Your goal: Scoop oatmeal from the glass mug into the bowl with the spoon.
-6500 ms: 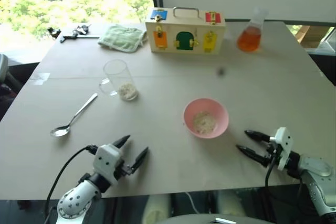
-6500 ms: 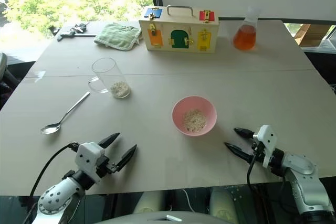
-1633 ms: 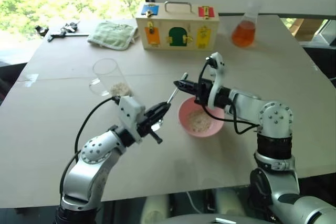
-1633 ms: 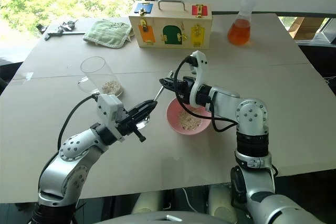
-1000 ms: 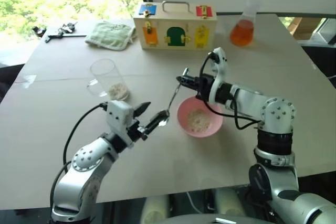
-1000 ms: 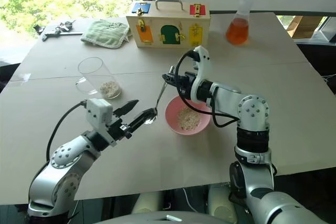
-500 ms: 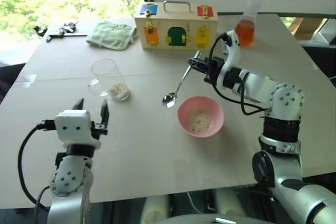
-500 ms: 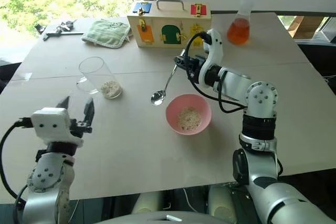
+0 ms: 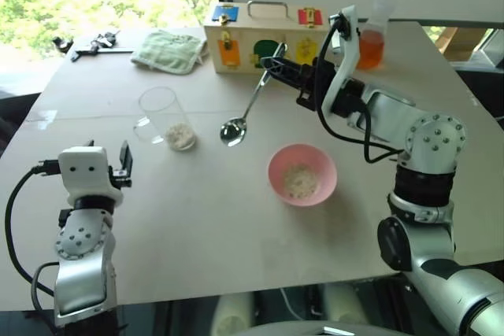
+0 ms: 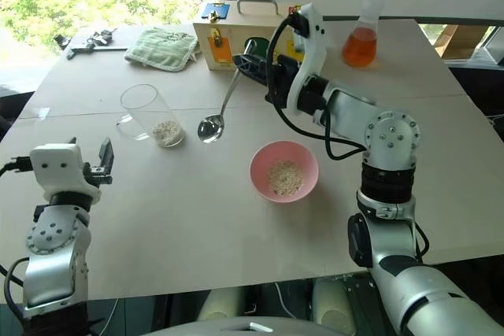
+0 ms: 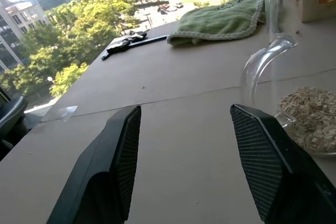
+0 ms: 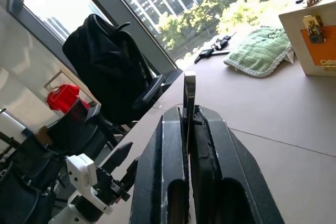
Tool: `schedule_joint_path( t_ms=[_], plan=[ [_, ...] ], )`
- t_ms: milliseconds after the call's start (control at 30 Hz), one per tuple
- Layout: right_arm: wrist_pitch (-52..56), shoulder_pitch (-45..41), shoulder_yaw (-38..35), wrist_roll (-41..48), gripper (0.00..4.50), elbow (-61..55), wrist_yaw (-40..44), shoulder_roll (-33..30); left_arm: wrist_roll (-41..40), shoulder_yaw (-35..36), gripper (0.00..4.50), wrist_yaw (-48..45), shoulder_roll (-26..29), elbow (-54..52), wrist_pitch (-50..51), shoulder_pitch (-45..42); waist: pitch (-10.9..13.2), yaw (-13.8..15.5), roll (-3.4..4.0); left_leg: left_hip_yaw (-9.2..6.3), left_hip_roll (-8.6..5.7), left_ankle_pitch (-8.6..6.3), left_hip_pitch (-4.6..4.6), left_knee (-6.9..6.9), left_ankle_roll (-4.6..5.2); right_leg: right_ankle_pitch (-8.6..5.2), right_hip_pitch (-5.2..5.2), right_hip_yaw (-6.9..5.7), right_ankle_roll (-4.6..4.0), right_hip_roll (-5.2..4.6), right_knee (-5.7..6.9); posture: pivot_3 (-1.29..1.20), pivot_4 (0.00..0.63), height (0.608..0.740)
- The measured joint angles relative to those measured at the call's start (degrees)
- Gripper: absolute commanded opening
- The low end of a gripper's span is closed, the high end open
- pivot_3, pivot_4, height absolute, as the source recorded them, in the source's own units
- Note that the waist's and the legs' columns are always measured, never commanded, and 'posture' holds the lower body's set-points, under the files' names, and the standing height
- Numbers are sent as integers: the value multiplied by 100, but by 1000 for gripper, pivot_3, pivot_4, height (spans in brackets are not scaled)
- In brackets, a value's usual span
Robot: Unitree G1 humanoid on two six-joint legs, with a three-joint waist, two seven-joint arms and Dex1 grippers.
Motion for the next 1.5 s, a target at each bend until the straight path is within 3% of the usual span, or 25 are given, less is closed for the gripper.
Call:
schedule_joint_path(
  t_ms=[267,467,800,1033,1267,1500],
  plan=[
    [-82,0,16,-30,0,-4,-29,-19,-248,-181,2817,-690,233,449,-249,-171,1,-11,-1,4,7,2,-1,-2,-5,0,-1,1,0,-3,-4,0,150,740],
    [-106,1,23,-29,0,-39,-46,-20,-273,-181,2817,-747,234,509,-329,-177,1,-8,0,3,6,1,-1,-2,-3,0,-1,1,0,-3,-3,0,150,740],
    [-161,4,84,-98,0,-68,-34,-44,-142,-412,2817,-541,238,1497,-393,-1113,2,-1,-1,1,0,7,-4,-1,-12,0,-1,-5,0,-4,-4,0,150,740],
    [-178,4,82,-149,0,-74,-39,-67,-207,-448,65,-567,263,1856,-576,-1355,3,-13,-5,2,5,14,-6,-3,-24,0,-3,-6,0,-4,-5,0,150,740],
    [-385,-26,95,-386,0,-77,45,-179,-251,-556,65,-645,311,1844,-604,-1482,3,0,-3,6,3,14,0,-4,-24,0,-2,-1,1,-5,-1,0,150,740],
    [-1111,-482,581,-1397,0,-46,756,-397,-451,-893,65,-817,14,1494,-179,-1578,3,28,-3,3,-3,14,-5,-2,-24,0,-1,-4,2,-10,-4,0,150,740]
  ],
)
